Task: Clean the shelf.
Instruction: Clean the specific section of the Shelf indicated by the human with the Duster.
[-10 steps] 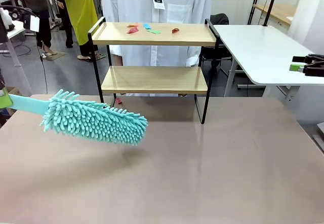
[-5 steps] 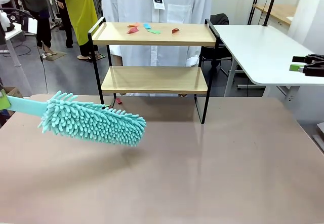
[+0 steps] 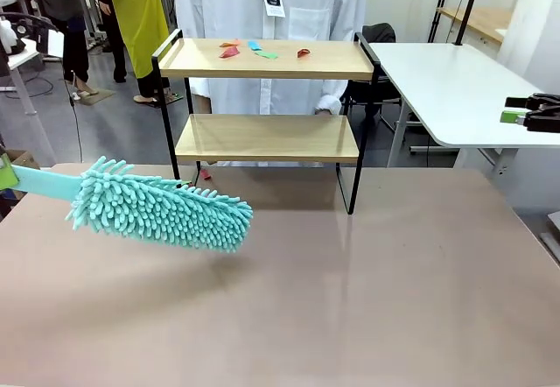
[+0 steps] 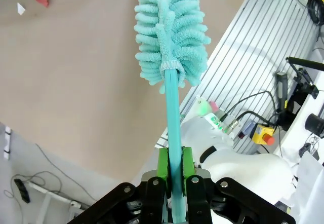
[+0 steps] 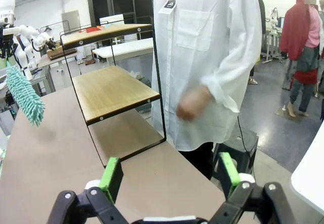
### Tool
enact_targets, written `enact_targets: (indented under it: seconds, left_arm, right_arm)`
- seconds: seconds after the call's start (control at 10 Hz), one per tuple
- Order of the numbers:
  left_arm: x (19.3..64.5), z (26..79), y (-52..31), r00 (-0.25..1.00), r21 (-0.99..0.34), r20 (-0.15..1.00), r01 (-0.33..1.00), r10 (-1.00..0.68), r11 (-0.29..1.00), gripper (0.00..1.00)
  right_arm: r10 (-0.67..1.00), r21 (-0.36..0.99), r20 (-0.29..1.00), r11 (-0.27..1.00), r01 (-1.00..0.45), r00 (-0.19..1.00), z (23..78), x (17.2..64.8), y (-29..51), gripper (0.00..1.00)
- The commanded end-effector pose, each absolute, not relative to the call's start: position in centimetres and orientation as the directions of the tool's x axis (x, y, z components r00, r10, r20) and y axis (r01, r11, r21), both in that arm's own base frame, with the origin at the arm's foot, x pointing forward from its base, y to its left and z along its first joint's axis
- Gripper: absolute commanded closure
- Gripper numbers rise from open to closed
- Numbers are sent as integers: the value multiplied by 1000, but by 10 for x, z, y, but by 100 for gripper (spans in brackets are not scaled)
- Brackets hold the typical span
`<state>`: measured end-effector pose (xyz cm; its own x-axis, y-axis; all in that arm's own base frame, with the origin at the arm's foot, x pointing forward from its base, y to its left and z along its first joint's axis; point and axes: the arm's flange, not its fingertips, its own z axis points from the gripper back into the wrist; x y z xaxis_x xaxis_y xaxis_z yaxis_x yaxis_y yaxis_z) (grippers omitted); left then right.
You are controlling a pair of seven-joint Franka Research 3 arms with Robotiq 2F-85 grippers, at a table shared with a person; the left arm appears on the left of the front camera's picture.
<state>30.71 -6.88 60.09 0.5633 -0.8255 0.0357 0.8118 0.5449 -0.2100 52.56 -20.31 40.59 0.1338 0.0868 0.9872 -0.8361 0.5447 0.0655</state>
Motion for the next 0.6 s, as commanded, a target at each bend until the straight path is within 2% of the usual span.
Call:
enact_targets:
  seconds: [0.0, 0.5]
  left_arm:
    - [304, 600, -66, 561, -226, 57, 813, -826, 536, 87]
    - [304, 600, -66, 561, -226, 57, 813, -826, 536, 87]
  right_arm:
    - [91, 59, 988, 545, -836, 129, 409, 526, -201, 0]
    - [91, 59, 988, 545, -836, 129, 409, 526, -201, 0]
